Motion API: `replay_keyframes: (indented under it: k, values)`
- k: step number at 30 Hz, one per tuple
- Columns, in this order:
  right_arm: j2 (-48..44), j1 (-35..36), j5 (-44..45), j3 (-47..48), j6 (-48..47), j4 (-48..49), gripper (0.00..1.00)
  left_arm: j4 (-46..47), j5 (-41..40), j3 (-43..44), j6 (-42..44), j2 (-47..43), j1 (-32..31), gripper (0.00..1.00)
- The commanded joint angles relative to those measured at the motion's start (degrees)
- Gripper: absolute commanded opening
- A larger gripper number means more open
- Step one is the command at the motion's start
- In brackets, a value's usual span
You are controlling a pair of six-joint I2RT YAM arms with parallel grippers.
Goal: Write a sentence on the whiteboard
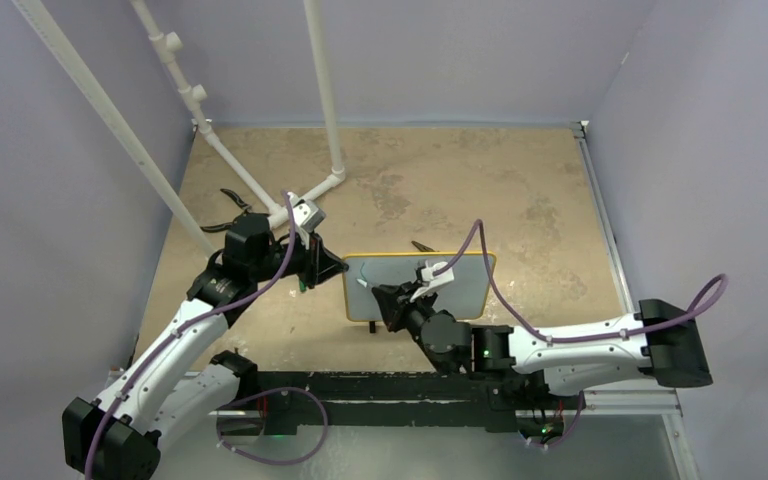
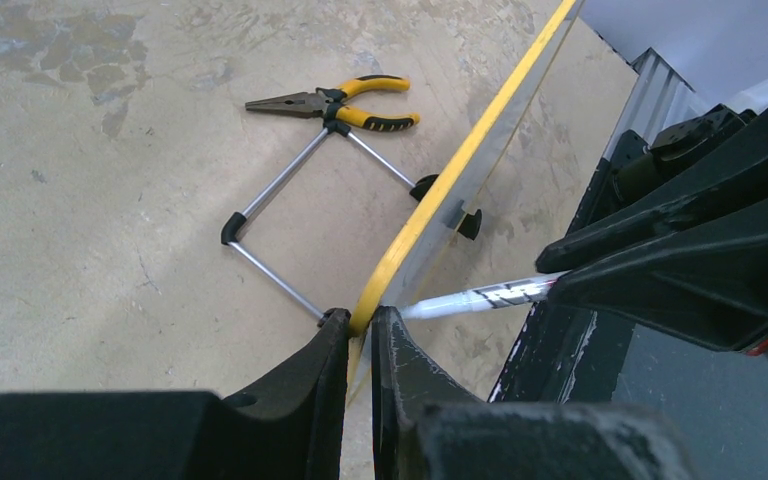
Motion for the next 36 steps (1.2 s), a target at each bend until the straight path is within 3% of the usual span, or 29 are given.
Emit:
replay_keyframes:
  k: [1, 7, 10, 16, 20, 24, 30, 36]
  values:
    - [-6.6, -0.4, -4.0, -1.3, -4.8, 7.9, 0.00, -1.1, -2.0, 0.7, 0.0, -1.3, -0.4, 0.05]
    - [-14.1, -0.3, -8.3, -1.2, -7.6, 6.8, 0.00, -5.9, -10.7, 2.9, -2.2, -3.7, -0.4, 0.46]
    - [-15.7, -0.3, -7.9, 2.1, -8.6, 2.5, 0.00, -8.1, -16.5, 4.1, -4.8, -5.5, -0.3, 0.54]
    - [-12.8, -3.7, -3.0, 13.4, -19.2, -2.7, 0.00, -13.4, -24.7, 5.7, -10.8, -7.2, -3.5, 0.54]
    - [-11.6, -15.7, -15.3, 18.3, -19.9, -4.6, 0.00, -16.2, -33.7, 6.0, -15.9, -6.7, -13.1, 0.54]
    - [-9.7, -23.2, -19.3, 22.3, -21.4, -6.3, 0.00, -19.4, -41.8, 8.0, -19.2, -5.6, -21.6, 0.52]
    - [-10.0, -30.6, -21.2, 23.0, -21.4, -7.0, 0.00, -19.0, -43.4, 5.8, -26.5, -5.3, -27.4, 0.50]
    - [-13.8, -32.6, -18.9, 20.5, -19.9, -6.2, 0.00, -14.2, -54.7, 0.5, -36.0, -4.3, -40.4, 0.49]
